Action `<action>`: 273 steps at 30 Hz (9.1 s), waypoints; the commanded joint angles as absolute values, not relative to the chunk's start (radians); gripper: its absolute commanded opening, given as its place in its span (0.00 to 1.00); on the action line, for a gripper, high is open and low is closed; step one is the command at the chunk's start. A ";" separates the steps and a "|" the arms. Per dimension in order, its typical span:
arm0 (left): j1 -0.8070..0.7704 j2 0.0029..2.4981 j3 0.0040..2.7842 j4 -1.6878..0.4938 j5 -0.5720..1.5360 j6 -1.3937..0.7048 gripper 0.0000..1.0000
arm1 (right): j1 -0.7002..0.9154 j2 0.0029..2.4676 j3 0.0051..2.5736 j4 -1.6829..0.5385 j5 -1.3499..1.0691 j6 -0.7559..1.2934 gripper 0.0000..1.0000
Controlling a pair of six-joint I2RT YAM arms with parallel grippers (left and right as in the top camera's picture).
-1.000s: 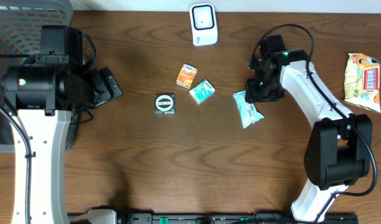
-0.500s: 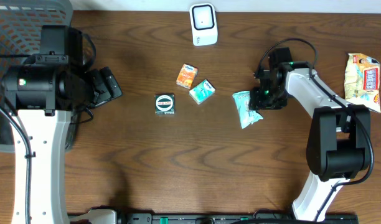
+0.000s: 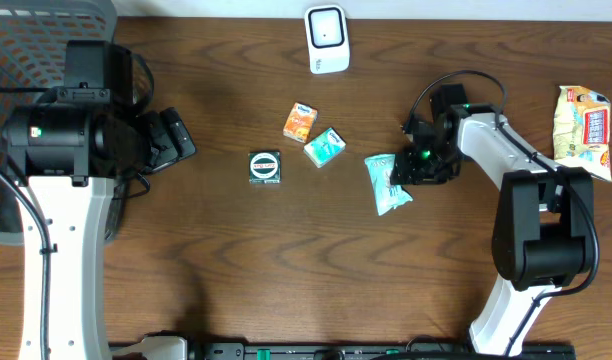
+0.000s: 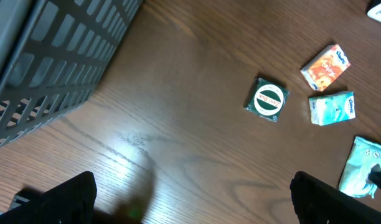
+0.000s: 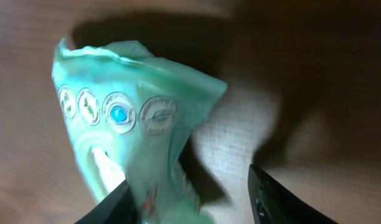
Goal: Scan the item barcode
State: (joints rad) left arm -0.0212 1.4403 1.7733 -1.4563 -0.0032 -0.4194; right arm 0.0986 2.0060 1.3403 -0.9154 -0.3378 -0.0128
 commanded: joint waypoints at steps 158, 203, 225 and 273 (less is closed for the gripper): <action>-0.016 1.444 1.771 -1.458 -0.012 -0.424 0.98 | 0.157 1.517 1.341 -1.085 -0.511 0.332 0.01; -0.016 1.444 1.771 -1.458 -0.012 -0.424 0.98 | 0.361 1.923 1.258 -0.871 0.427 0.178 0.43; -0.016 1.444 1.771 -1.458 -0.012 -0.424 0.98 | 0.311 2.077 1.361 -0.979 0.051 0.151 0.01; -0.016 1.444 1.771 -1.458 -0.012 -0.424 0.98 | 0.313 2.059 1.570 -1.702 -1.156 -0.892 0.01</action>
